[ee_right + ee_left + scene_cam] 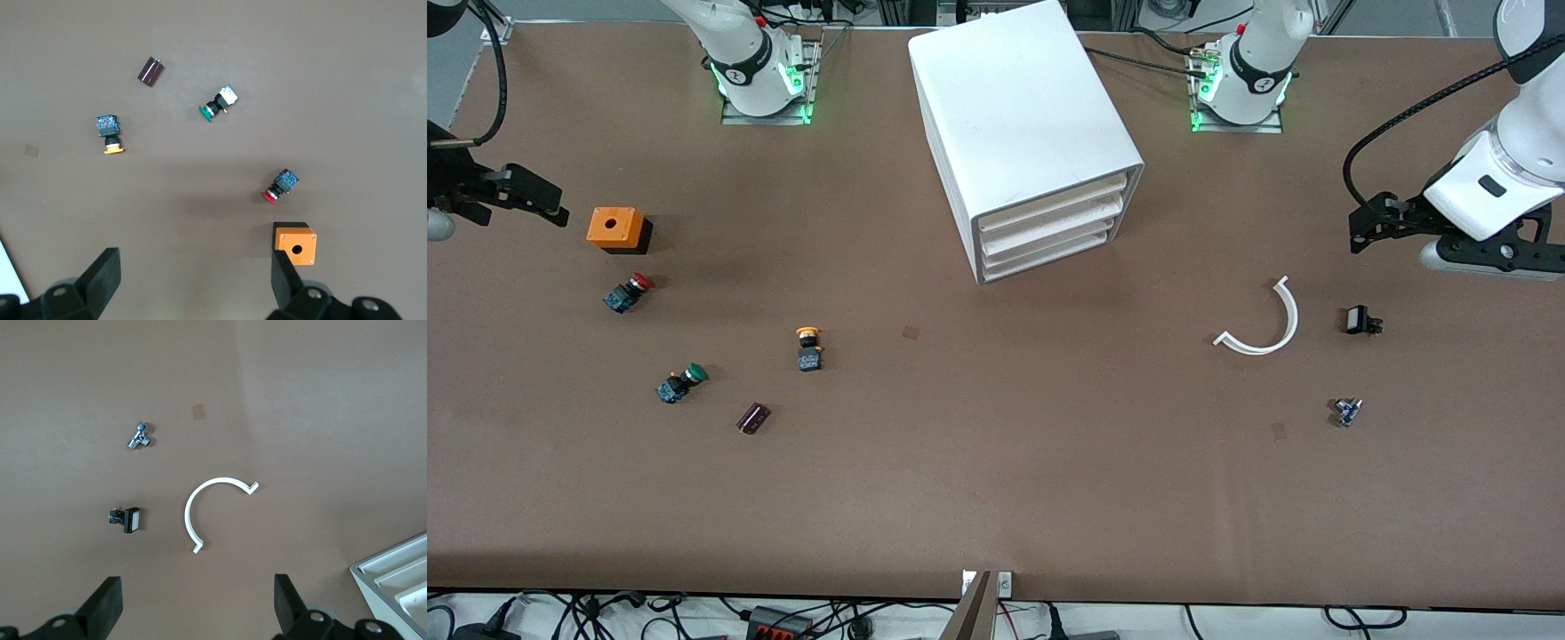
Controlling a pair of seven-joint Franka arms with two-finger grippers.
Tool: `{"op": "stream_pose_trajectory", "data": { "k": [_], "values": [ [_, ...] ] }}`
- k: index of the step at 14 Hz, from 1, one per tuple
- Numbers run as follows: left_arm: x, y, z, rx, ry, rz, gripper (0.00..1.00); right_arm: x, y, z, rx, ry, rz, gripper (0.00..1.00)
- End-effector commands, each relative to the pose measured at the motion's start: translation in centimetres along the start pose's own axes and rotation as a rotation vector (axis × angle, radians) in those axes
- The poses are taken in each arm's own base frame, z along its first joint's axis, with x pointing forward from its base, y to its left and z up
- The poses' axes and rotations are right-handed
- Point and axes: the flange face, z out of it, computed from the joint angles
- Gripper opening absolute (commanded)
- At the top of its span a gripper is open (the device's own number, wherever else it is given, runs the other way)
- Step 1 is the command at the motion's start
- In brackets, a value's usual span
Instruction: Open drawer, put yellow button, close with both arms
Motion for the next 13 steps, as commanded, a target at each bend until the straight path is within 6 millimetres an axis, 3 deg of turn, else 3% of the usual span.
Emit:
{"op": "stream_pose_trajectory", "data": {
  "k": [1,13],
  "values": [
    [-0.56,0.19,-0.70,-0.009,-0.001,0.010,1.00,-0.78,0.15,-0.25,-0.014,0.007,-0.014,1.00],
    [-0.46,0.35,-0.68,-0.010,0.000,0.020,1.00,-0.26,-0.36,-0.44,-0.015,0.027,-0.028,1.00]
  ]
}}
